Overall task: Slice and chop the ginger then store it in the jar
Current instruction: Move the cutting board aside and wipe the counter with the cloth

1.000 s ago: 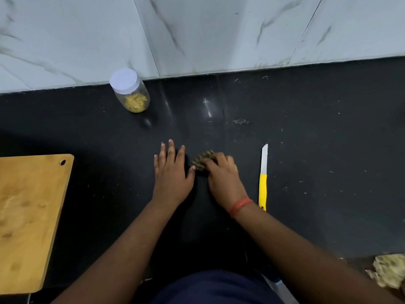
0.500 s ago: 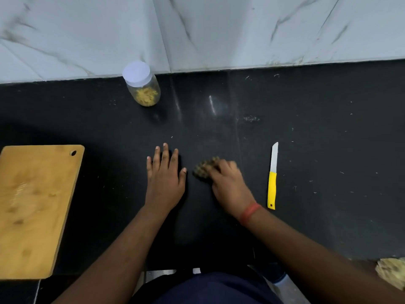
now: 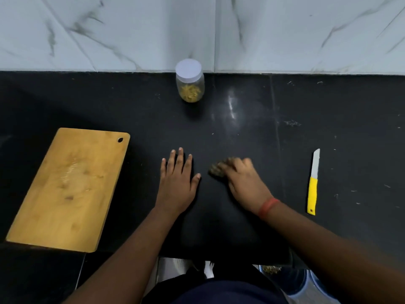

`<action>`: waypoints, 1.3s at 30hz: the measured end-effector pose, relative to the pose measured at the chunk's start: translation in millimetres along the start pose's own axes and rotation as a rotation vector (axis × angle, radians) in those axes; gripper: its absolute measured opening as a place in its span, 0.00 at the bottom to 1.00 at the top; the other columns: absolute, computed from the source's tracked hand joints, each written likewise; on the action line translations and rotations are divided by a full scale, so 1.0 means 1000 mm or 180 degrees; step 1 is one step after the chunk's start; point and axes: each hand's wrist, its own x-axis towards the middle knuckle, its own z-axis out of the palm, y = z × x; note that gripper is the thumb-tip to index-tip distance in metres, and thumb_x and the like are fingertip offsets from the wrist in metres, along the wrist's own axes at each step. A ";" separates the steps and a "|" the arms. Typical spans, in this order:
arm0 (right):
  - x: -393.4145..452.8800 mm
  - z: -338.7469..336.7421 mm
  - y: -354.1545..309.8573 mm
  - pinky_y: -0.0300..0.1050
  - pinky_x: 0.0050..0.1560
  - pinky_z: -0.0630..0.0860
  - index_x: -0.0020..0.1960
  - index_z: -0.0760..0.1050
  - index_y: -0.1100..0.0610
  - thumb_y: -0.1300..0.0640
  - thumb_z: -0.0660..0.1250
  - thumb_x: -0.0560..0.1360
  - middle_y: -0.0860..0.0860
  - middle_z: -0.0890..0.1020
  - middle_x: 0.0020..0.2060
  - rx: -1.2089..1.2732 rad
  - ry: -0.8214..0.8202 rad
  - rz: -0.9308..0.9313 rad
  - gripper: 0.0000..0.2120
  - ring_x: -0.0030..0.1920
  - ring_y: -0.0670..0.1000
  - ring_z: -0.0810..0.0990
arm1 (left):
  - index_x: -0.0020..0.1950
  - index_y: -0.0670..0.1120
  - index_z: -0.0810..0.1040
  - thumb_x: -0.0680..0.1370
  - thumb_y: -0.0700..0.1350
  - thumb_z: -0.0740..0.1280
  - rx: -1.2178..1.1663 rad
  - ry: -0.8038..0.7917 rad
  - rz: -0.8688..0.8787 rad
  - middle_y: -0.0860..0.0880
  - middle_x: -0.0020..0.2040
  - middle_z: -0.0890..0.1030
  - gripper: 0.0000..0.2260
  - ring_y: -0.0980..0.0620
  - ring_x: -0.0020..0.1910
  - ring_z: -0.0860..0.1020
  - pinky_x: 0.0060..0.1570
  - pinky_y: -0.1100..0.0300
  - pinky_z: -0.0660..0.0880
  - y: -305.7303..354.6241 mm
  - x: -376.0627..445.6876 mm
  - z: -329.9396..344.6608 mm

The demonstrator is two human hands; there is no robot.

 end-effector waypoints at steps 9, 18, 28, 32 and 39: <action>0.110 -0.003 0.028 0.55 0.56 0.75 0.66 0.75 0.58 0.66 0.61 0.75 0.60 0.71 0.56 -0.0186 0.0628 0.1283 0.20 0.52 0.61 0.68 | 0.80 0.47 0.57 0.82 0.60 0.45 -0.0013 0.0033 -0.0011 0.45 0.82 0.51 0.30 0.45 0.81 0.45 0.78 0.45 0.43 -0.035 -0.021 -0.003; 0.054 0.018 -0.053 0.43 0.56 0.70 0.63 0.78 0.55 0.59 0.56 0.75 0.53 0.76 0.58 0.0200 -0.0127 -0.0915 0.20 0.51 0.55 0.72 | 0.80 0.46 0.58 0.82 0.60 0.46 -0.0084 0.0136 -0.0024 0.44 0.82 0.52 0.29 0.45 0.81 0.46 0.78 0.44 0.45 -0.066 -0.035 -0.005; 0.110 0.025 -0.025 0.56 0.54 0.74 0.65 0.76 0.58 0.66 0.61 0.70 0.62 0.75 0.56 -0.0414 0.0586 0.0898 0.23 0.49 0.63 0.70 | 0.79 0.44 0.62 0.83 0.59 0.48 -0.0213 0.0334 -0.0097 0.42 0.81 0.55 0.29 0.44 0.81 0.49 0.78 0.42 0.50 -0.105 -0.052 -0.007; 0.055 0.048 -0.106 0.48 0.54 0.73 0.66 0.75 0.54 0.62 0.60 0.73 0.55 0.76 0.56 0.0020 0.0012 -0.0284 0.22 0.49 0.57 0.71 | 0.79 0.44 0.61 0.83 0.59 0.48 -0.0229 0.0352 -0.0157 0.43 0.81 0.54 0.29 0.45 0.81 0.48 0.78 0.42 0.49 -0.119 -0.056 -0.010; 0.129 0.041 -0.081 0.52 0.59 0.73 0.64 0.75 0.60 0.66 0.62 0.75 0.62 0.73 0.56 0.0138 0.0950 0.0880 0.18 0.53 0.62 0.70 | 0.80 0.45 0.59 0.83 0.59 0.47 -0.0123 0.0289 -0.0241 0.43 0.82 0.53 0.30 0.45 0.81 0.46 0.78 0.41 0.48 -0.146 -0.069 -0.013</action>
